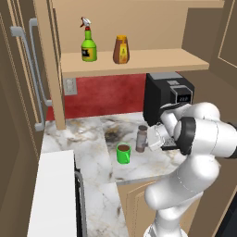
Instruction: Pick the cinnamon and honey bottle from the cabinet and place them next to the mug.
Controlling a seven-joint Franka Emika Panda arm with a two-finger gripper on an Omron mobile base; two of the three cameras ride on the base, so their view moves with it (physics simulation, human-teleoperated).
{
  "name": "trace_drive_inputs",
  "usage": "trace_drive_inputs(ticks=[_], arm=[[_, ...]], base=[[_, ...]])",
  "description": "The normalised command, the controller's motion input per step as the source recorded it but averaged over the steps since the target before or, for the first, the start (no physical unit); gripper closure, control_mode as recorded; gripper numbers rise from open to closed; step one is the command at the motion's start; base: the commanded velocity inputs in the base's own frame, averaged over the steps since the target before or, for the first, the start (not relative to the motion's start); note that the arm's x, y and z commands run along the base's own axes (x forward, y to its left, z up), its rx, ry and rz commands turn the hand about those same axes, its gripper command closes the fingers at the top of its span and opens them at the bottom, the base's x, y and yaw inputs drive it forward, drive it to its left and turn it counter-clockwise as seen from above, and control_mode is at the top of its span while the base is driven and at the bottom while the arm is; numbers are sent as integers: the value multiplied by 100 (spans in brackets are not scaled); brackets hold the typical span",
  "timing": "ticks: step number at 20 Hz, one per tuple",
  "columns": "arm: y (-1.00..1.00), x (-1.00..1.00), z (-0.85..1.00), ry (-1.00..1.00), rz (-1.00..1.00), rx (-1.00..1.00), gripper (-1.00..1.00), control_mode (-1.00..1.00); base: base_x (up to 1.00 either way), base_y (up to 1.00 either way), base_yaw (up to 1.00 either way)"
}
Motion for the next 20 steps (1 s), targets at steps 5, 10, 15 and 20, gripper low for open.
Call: trace_drive_inputs(ticks=[5,10,15,20], arm=[[5,0,-10,0,1,0,100,-100],[3,-1,-10,0,0,0,100,-100],[0,-8,-7,0,0,0,100,-100],[1,-3,-10,0,1,0,100,-100]], base=[[0,0,0],[0,0,0],[0,0,0],[0,0,0]])
